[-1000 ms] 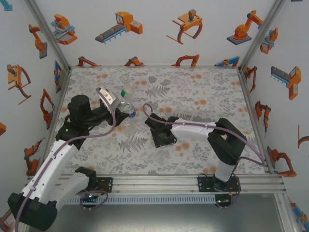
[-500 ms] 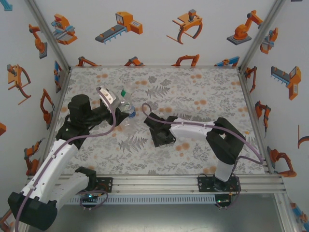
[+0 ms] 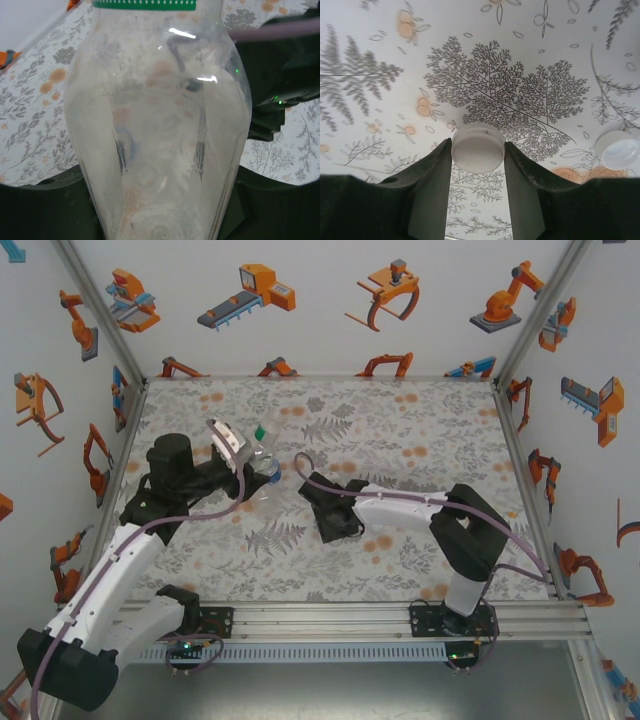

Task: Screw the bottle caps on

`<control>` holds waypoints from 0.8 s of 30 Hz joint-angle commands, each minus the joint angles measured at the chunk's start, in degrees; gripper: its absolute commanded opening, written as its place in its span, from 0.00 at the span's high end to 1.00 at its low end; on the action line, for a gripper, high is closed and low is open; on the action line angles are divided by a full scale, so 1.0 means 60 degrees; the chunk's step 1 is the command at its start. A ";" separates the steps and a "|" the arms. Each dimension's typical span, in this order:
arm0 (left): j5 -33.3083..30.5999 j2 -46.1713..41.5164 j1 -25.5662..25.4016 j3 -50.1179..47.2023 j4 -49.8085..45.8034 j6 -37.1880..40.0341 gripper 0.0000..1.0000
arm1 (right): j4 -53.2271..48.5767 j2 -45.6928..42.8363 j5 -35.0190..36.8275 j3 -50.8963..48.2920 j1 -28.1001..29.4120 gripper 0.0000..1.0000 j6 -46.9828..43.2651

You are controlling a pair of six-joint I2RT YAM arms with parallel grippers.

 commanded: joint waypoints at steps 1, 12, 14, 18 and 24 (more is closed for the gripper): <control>0.0081 0.0008 -0.0235 0.0520 -0.0375 0.0417 0.90 | 0.0194 -0.1274 0.0346 -0.0172 0.0067 0.61 -0.0359; 0.1539 -0.0281 -0.0585 0.1071 -0.2203 0.1601 0.90 | 0.0891 -0.5260 0.0301 -0.0639 0.0064 0.65 -0.2827; 0.2023 -0.0388 -0.0683 0.1098 -0.2699 0.2158 0.90 | 0.1098 -0.5931 0.0126 -0.0702 0.0064 0.66 -0.3369; 0.2091 -0.0604 -0.1035 0.1009 -0.3201 0.2748 0.91 | 0.1282 -0.6882 -0.1114 -0.0563 0.0068 0.66 -0.4521; 0.2229 -0.0956 -0.1424 0.0445 -0.3686 0.4322 0.94 | 0.1978 -0.7719 -0.2959 -0.0606 0.0061 0.69 -0.5791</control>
